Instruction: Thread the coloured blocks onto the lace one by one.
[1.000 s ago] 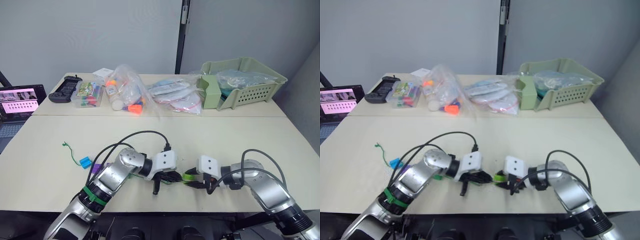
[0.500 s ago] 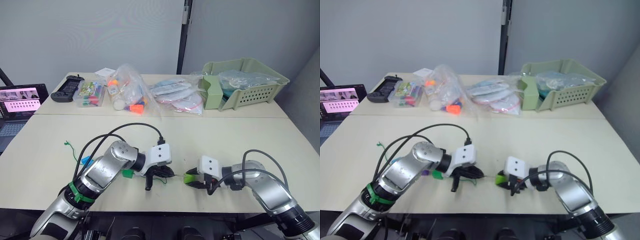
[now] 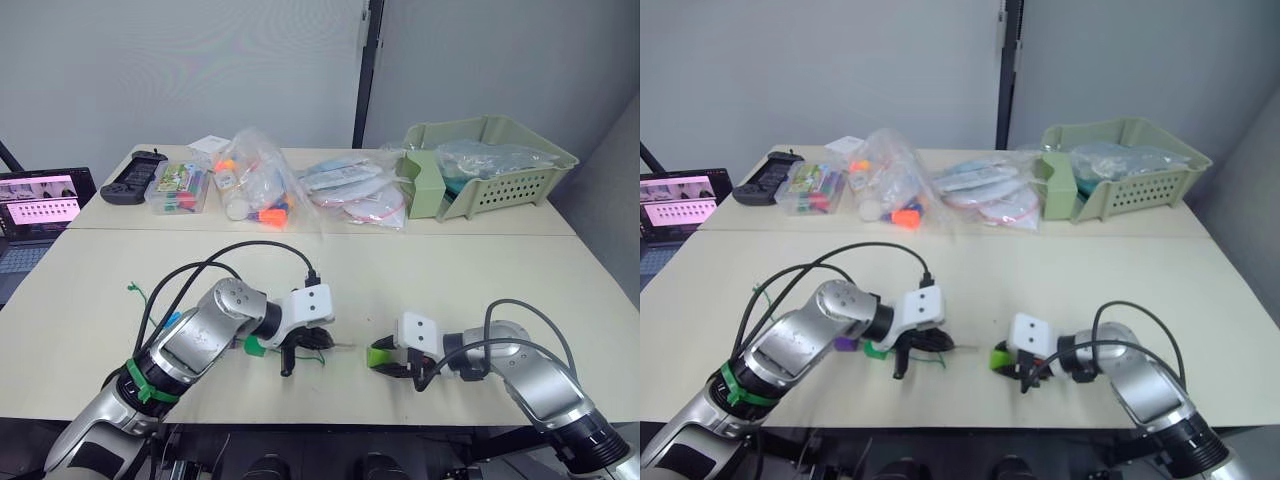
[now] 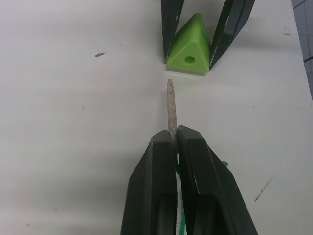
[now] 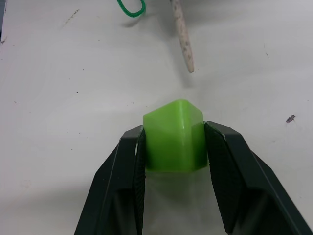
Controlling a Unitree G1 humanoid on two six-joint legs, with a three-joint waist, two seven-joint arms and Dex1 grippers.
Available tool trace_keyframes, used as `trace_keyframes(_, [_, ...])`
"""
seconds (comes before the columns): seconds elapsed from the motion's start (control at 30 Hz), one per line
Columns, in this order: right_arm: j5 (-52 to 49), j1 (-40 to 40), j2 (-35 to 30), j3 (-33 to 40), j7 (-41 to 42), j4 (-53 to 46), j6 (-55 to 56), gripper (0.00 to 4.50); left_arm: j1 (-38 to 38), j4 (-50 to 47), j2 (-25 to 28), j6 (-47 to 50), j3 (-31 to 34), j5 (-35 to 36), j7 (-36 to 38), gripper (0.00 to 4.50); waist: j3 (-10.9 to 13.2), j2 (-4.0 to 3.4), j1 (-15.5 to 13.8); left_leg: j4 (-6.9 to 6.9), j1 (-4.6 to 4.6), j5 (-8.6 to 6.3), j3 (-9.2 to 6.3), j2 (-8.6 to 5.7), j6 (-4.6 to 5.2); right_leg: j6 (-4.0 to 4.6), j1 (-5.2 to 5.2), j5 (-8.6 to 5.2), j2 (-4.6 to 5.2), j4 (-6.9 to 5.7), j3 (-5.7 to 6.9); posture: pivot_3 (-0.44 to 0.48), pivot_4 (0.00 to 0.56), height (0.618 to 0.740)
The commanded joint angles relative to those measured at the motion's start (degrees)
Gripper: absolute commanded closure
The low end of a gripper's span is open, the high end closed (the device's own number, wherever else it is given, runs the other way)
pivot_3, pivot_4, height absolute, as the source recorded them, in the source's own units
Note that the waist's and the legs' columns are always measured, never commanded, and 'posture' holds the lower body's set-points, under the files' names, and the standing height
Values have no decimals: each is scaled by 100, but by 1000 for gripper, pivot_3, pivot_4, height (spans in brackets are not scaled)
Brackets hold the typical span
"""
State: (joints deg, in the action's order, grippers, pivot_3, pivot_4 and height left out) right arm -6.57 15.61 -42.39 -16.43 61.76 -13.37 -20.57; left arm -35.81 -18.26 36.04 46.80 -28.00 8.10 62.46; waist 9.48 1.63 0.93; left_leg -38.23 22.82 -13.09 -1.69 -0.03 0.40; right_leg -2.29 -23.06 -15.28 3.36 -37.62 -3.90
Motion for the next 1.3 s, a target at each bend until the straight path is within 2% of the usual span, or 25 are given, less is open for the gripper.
trace_keyframes(0.03, [237,8,-60,-227,24,1,-16,3204,-148,-226,-8,51,-69,71,51,4500,0,0,4,0,0,0,1,0,0,0,0,0,0,0,0,0,150,740])
trace_keyframes(0.97, [232,75,95,-309,-58,-145,-219,3204,-279,71,-468,-38,-376,75,-123,4500,0,0,23,0,-1,0,0,0,0,0,0,0,-2,-2,0,0,150,740])
trace_keyframes(1.07, [226,74,82,-298,-53,-152,-237,3204,-309,122,-578,-84,-447,61,-142,4500,0,0,21,0,0,0,0,0,0,0,0,0,-2,-2,0,0,150,740])
trace_keyframes(1.3, [229,89,93,-295,-69,-166,-289,3204,-389,551,-1217,-229,-624,-4,-348,4500,0,0,12,0,0,0,0,-1,0,0,0,0,-1,-2,0,0,150,740])
